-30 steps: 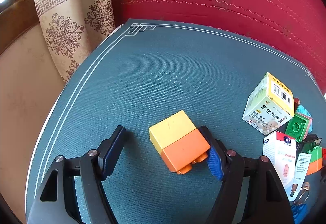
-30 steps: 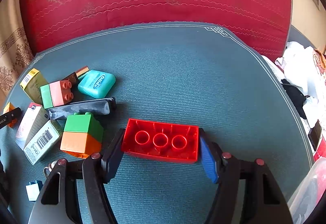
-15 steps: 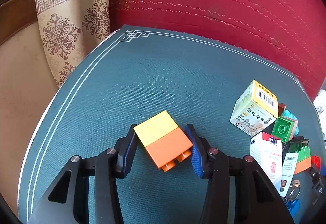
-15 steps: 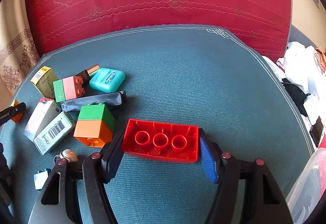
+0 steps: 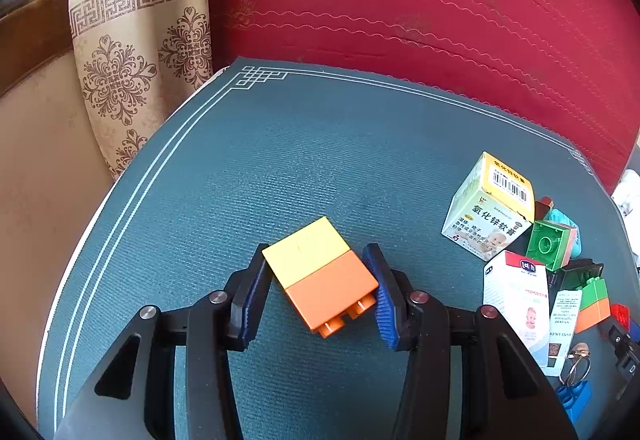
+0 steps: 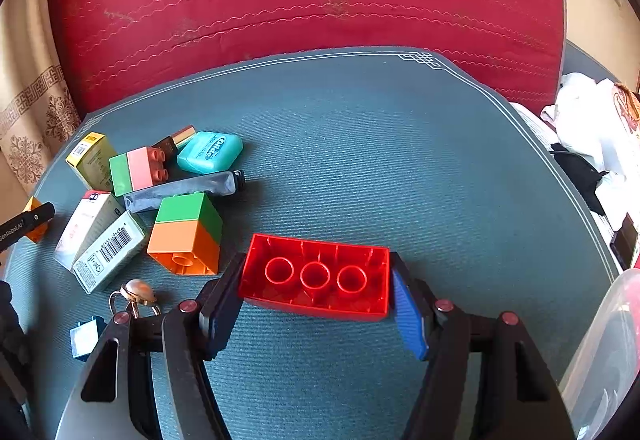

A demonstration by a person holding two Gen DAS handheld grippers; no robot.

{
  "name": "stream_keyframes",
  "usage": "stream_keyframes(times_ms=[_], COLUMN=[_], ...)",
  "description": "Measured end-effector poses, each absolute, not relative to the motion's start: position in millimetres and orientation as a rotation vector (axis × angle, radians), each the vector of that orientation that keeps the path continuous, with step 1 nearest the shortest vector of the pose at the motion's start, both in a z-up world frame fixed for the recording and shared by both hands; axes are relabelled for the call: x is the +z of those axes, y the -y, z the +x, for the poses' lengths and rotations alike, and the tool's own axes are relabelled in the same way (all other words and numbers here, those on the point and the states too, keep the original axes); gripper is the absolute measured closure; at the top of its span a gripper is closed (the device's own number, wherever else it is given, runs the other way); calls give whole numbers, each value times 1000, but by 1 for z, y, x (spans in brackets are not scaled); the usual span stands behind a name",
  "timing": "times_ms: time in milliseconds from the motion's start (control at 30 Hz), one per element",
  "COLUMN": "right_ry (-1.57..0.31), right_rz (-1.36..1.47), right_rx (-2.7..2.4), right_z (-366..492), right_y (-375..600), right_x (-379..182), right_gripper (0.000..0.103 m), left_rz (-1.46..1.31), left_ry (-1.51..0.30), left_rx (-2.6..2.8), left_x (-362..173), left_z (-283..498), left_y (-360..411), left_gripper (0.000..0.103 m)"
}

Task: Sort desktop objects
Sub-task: 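Carry both bricks to the clear bowl and open both tools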

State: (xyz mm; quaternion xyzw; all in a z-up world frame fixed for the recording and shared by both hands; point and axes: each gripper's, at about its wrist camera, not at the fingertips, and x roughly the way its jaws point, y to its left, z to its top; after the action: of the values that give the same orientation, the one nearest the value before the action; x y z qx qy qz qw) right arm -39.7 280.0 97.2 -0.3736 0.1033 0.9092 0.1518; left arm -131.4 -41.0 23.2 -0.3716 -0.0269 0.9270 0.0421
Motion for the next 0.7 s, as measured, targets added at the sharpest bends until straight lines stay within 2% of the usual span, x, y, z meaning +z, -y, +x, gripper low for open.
stream_keyframes(times_ms=[433, 700], right_ry=[-272, -315], right_rz=[-1045, -920], right_rx=[2629, 2642], right_z=[-21, 15], right_y=[-271, -259], right_x=[109, 133], right_gripper=[32, 32], left_rz=[-1083, -972], left_ry=[-37, -13], left_rx=[2906, 2838], left_x=[30, 61], left_z=[-118, -91], left_y=[25, 2], left_gripper=[53, 53])
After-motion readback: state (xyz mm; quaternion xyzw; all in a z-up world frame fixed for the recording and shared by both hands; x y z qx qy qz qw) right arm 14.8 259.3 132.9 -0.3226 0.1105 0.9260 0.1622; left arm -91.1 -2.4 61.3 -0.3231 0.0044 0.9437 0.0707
